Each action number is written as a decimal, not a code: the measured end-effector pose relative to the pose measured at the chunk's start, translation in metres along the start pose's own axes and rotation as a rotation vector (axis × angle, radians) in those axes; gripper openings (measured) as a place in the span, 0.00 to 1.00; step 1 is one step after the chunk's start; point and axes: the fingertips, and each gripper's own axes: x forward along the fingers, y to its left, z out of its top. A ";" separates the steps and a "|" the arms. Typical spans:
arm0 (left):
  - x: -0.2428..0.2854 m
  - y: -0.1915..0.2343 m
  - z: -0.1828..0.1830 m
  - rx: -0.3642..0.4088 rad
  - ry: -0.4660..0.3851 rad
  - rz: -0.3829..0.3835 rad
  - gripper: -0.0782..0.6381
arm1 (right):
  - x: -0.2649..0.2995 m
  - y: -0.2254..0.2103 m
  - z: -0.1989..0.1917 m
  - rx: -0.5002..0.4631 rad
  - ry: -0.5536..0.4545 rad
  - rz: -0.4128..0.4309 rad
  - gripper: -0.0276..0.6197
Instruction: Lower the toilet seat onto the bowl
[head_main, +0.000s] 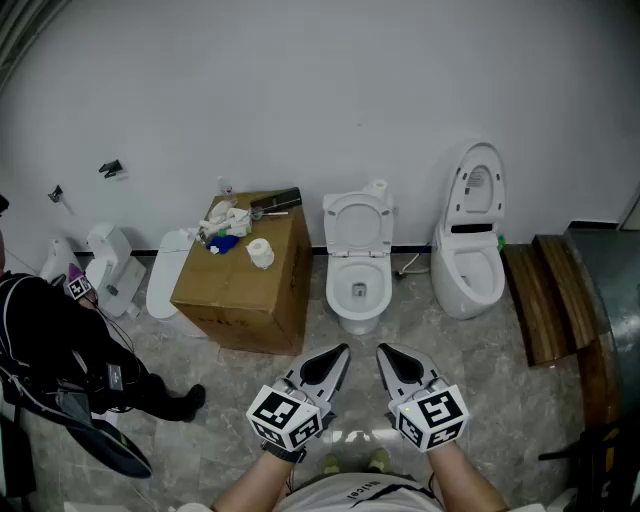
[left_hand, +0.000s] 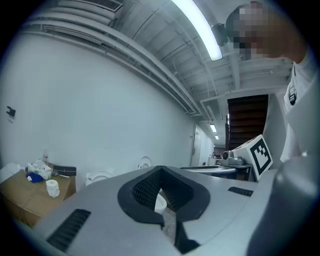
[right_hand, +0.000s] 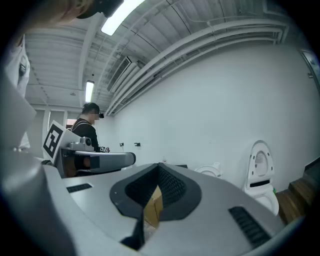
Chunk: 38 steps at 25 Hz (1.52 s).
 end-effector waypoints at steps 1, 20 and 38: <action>0.002 -0.004 -0.001 -0.005 0.001 0.001 0.12 | -0.004 -0.002 0.000 -0.002 0.001 0.004 0.07; 0.060 -0.029 -0.007 0.027 0.023 0.038 0.12 | -0.040 -0.078 0.015 0.073 -0.099 0.038 0.07; 0.198 0.131 -0.018 0.007 0.066 -0.026 0.12 | 0.139 -0.166 0.008 0.040 -0.019 0.000 0.07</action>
